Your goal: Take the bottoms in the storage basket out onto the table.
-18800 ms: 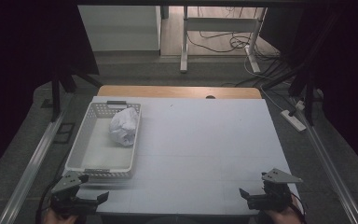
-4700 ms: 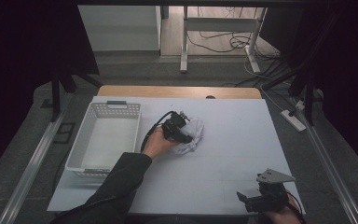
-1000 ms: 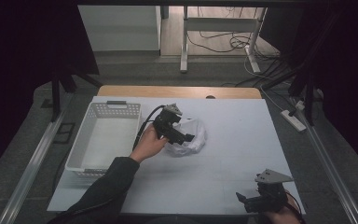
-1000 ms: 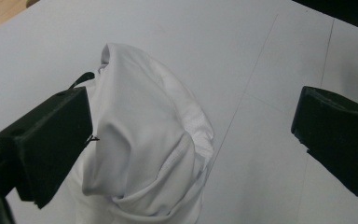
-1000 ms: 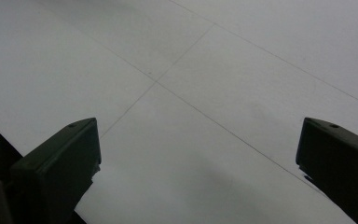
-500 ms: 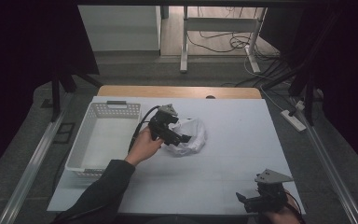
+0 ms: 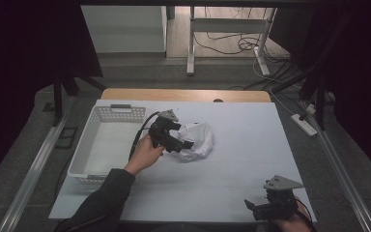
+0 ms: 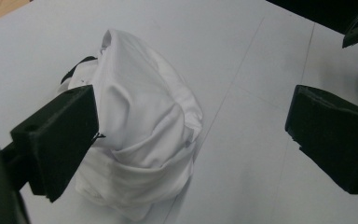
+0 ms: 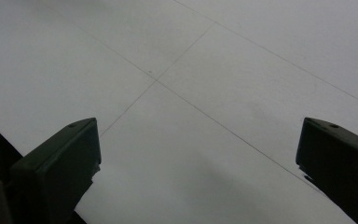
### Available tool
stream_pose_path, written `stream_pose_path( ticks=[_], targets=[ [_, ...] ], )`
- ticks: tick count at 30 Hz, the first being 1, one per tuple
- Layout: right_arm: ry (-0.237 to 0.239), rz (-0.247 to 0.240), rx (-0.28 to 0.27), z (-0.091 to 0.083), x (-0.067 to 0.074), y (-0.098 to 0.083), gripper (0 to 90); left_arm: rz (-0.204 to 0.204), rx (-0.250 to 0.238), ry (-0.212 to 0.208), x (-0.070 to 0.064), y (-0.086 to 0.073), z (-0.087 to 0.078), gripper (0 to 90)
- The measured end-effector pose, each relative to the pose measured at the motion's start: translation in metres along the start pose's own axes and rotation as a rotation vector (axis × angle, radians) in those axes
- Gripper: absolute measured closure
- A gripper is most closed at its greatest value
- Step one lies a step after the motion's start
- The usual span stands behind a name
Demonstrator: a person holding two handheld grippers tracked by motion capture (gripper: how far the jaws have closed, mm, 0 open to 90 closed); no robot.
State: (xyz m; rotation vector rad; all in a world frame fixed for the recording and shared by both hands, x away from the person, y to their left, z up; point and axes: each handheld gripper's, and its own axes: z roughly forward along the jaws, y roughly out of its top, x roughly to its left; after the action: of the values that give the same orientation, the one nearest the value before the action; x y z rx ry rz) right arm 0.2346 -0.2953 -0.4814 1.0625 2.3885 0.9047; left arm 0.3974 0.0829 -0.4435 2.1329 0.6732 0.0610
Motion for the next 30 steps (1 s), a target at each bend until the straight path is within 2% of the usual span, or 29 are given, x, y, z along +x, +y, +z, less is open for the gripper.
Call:
stream_pose_path(
  ticks=[4, 10, 20, 23, 30],
  targets=[
    [-0.002, 0.002, -0.001, 0.0, 0.0, 0.0, 0.2, -0.024, 0.005, -0.008, 0.001, -0.003, -0.003, 3.4],
    [-0.004, 0.006, -0.001, 0.0, 0.0, 0.0, 0.2, -0.051, -0.018, -0.018, 0.001, -0.01, -0.009, 2.7],
    [-0.005, 0.009, 0.002, 0.0, -0.001, 0.0, 0.2, -0.032, -0.002, -0.004, -0.003, -0.018, -0.016, 1.9],
    [-0.005, 0.009, 0.002, 0.0, 0.0, 0.0, 0.2, -0.018, -0.003, 0.018, -0.005, -0.021, -0.019, 1.3],
    [-0.004, 0.006, 0.002, 0.0, 0.0, 0.0, 0.2, -0.014, -0.003, 0.017, -0.008, -0.025, -0.019, 0.4]
  ],
)
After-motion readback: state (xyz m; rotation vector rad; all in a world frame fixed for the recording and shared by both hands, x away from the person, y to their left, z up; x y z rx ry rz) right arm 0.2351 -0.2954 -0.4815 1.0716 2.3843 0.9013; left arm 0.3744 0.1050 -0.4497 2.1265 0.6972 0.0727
